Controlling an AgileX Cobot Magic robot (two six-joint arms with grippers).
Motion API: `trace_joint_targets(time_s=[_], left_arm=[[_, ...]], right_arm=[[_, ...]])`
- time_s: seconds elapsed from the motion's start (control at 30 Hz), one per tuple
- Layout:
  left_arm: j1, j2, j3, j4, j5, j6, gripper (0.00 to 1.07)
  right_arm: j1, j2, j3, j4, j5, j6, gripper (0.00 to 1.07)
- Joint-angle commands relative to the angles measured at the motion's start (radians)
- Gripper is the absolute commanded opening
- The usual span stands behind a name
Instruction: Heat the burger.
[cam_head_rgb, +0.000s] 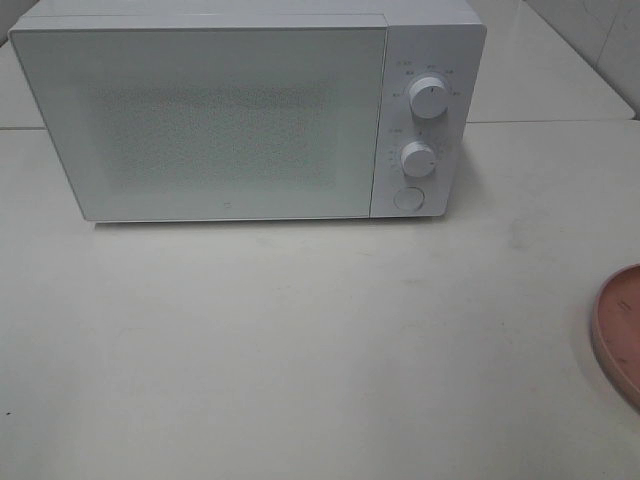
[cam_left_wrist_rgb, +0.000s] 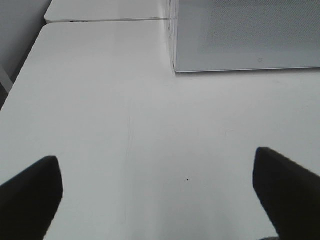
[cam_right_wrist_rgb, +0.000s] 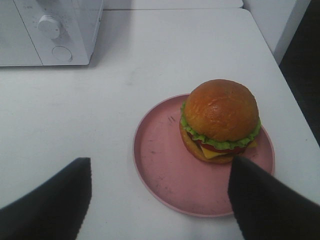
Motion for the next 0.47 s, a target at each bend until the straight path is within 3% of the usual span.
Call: trace_joint_targets(time_s=[0.03,0.47], left_arm=[[0.004,-0.028,0.002,-0.002,-0.013,-0.004,0.98],[0.004,-0.027,0.002,-0.002,-0.013,-0.004,0.98]], right_arm=[[-0.007,-0.015,0.001,0.001,-0.009,-0.01,0.74],[-0.007,-0.015,0.001,0.001,-0.009,-0.01,0.74]])
